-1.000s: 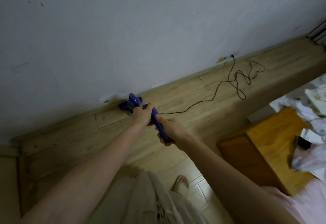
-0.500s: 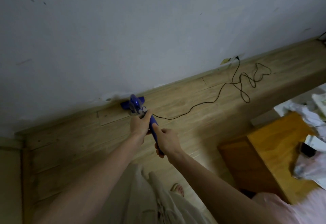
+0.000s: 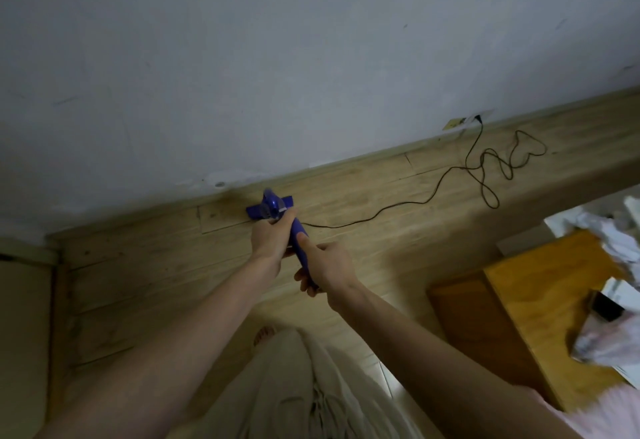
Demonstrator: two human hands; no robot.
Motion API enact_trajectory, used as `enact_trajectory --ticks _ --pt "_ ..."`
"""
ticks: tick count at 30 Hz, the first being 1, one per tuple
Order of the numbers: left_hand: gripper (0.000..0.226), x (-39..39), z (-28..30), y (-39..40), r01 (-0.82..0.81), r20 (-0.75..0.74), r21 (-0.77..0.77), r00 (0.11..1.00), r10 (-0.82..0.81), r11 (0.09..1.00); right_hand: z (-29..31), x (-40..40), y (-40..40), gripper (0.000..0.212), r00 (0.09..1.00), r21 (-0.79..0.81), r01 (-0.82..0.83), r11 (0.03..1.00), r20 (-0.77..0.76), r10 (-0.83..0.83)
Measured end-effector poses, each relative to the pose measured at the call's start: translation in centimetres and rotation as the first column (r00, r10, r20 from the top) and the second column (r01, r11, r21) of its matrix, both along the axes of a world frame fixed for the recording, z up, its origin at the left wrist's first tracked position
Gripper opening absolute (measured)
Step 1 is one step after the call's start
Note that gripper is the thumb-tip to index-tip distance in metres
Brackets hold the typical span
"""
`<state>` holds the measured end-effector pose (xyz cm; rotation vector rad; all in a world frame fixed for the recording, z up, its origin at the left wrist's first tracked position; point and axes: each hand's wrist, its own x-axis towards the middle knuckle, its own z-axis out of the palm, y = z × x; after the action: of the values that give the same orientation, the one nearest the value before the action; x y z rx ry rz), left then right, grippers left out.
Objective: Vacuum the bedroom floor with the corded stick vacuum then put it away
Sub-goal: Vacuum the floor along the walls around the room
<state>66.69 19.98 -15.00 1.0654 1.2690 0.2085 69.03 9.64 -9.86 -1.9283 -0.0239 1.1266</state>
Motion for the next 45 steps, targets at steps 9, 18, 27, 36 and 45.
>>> enact_trajectory --ticks 9,18,27,36,45 --pt "0.034 0.3 -0.1 -0.2 0.020 -0.062 0.006 0.998 -0.020 1.000 -1.1 -0.3 0.3 0.044 1.000 -0.025 -0.014 1.000 0.002 0.014" --pt "0.034 0.8 -0.8 3.2 0.108 -0.074 0.020 0.992 -0.107 0.994 -1.5 -0.5 3.2 0.044 0.999 -0.020 -0.012 1.000 0.038 0.013" --pt "0.026 1.1 0.0 4.5 0.167 -0.092 0.075 0.983 -0.160 0.983 -0.2 0.3 4.5 0.044 0.999 -0.055 -0.049 0.997 0.006 0.049" --pt "0.032 -5.0 0.3 4.1 0.090 -0.102 0.102 0.992 -0.079 0.991 0.9 -5.6 3.7 0.039 0.998 0.007 -0.062 0.998 0.003 0.062" --pt "0.028 -12.6 0.6 1.1 0.002 -0.122 0.123 0.992 0.013 0.992 0.6 -11.9 1.3 0.041 0.989 0.017 -0.139 0.990 -0.045 0.140"
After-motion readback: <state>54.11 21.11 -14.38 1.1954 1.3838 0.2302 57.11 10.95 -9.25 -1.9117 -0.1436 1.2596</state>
